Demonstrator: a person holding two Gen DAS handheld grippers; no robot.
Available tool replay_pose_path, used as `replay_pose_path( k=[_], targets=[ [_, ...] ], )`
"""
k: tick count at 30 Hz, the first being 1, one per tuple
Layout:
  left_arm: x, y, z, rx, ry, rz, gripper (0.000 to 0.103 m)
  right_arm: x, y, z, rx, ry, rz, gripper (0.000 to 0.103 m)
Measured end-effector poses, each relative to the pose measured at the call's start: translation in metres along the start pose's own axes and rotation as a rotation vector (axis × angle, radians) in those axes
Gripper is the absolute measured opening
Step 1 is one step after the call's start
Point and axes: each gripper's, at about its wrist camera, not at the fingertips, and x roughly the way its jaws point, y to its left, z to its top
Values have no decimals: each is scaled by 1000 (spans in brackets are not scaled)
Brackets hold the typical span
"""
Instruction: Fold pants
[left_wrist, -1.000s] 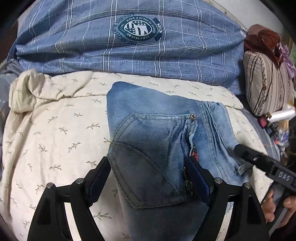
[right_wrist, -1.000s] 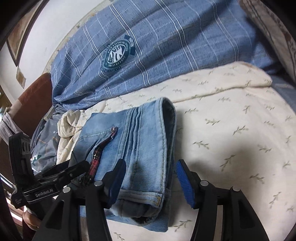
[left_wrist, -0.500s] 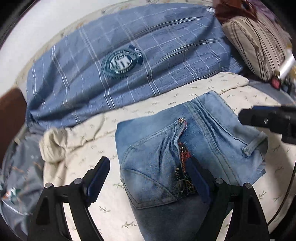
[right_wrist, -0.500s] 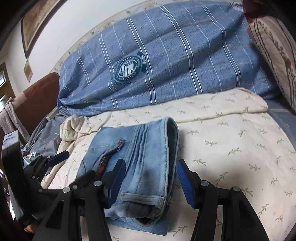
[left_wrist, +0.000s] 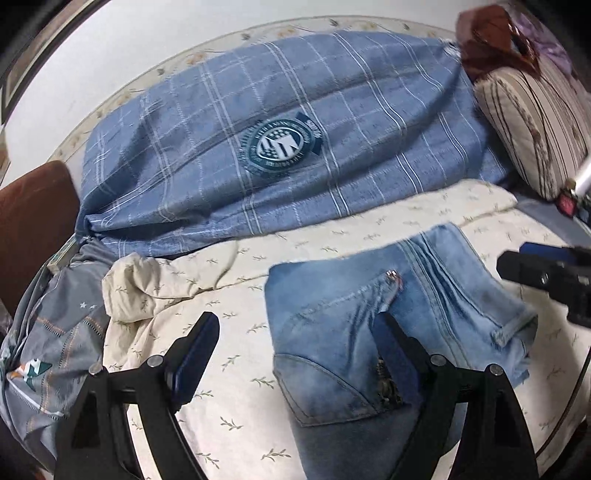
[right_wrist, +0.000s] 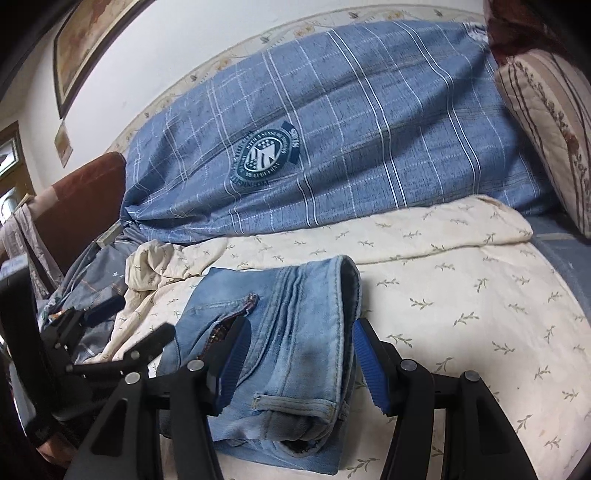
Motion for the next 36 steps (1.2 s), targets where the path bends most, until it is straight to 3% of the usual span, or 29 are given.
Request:
replay_pose_path(
  k=[4, 5, 7, 15, 36],
  targets=[
    [-3, 7, 1, -33, -18, 30, 88, -7, 11, 0, -46, -48, -10, 61],
    [-3, 9, 2, -41, -21, 41, 95, -9, 13, 0, -58, -61, -12, 61],
    [-6, 13, 2, -64, -39, 56, 98, -12, 19, -1, -77, -84, -18, 61],
    [-3, 31, 3, -151, -23, 54, 98, -13, 29, -3, -113, -103, -36, 61],
    [-3, 54, 0, -239, -19, 114, 98, 10, 41, -11, -116, -20, -80, 61]
  ],
)
